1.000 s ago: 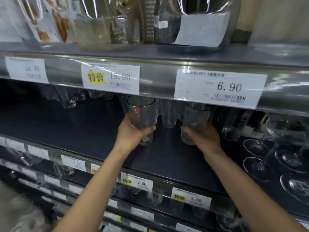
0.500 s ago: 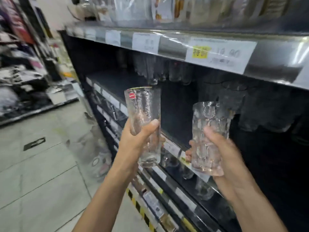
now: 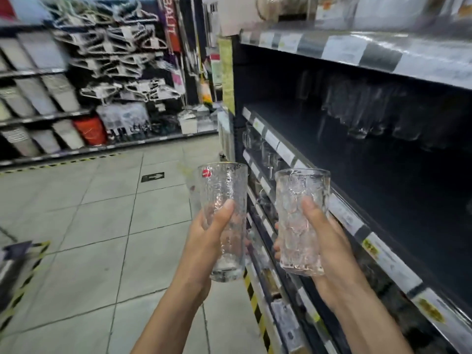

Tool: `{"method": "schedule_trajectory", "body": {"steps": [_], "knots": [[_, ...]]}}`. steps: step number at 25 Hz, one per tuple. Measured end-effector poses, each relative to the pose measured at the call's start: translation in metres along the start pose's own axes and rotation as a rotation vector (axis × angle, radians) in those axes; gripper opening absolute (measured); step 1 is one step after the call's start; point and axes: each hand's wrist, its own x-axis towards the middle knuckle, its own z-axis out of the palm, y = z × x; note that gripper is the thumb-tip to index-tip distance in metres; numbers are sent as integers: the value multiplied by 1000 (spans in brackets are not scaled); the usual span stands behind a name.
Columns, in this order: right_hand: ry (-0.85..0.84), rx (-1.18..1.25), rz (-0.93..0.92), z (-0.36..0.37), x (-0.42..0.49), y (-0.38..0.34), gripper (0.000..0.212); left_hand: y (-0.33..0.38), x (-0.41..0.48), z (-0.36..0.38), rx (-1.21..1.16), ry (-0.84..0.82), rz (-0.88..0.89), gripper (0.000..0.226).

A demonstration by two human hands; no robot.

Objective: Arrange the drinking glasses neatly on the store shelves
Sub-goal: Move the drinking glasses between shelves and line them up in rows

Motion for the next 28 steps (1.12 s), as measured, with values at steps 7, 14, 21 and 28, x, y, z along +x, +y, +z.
{"method": "schedule_trajectory", "body": {"steps": [7, 14, 21, 28], "knots": [[-49, -42, -27, 64, 76, 2, 88, 16, 73, -46, 5, 30, -14, 83], [-7, -28, -46, 110, 163, 11, 89, 26, 169, -84, 5, -23, -24, 98], [16, -46, -35, 136, 249, 15, 81, 31, 264, -95, 22, -66, -29, 76], [88, -22, -145, 129, 354, -5, 84, 29, 405, -63, 65, -190, -22, 83]]}}
